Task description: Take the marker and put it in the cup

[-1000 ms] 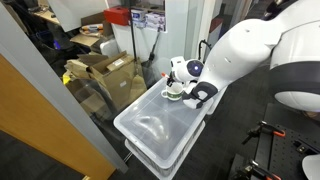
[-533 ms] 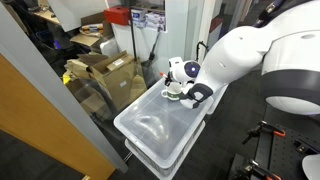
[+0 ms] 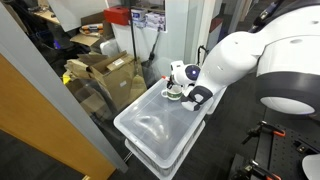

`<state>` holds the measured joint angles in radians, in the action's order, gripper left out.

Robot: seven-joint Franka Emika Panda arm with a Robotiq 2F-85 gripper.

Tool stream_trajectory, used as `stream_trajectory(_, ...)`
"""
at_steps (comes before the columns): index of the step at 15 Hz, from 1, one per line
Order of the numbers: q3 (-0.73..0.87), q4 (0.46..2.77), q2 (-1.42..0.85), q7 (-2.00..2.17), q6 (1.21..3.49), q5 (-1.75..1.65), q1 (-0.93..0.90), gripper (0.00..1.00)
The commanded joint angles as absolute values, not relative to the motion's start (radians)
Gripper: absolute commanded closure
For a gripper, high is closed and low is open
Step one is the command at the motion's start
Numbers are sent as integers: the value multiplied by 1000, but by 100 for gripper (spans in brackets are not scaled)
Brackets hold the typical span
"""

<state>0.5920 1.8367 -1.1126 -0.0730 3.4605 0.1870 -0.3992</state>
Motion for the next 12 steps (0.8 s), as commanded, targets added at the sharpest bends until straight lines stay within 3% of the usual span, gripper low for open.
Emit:
stream_trajectory(1,565,1819,-1118,-75,3460,201,-371,95)
stream_trajectory(3,555,1819,-1120,-76,3460,200,-363,93)
stream_trajectory(4,548,1820,-1118,-76,3460,198,-356,56)
stream_trajectory(5,544,1821,-1118,-75,3460,200,-353,55)
stream_trajectory(12,546,1845,-1089,-78,3460,204,-360,4)
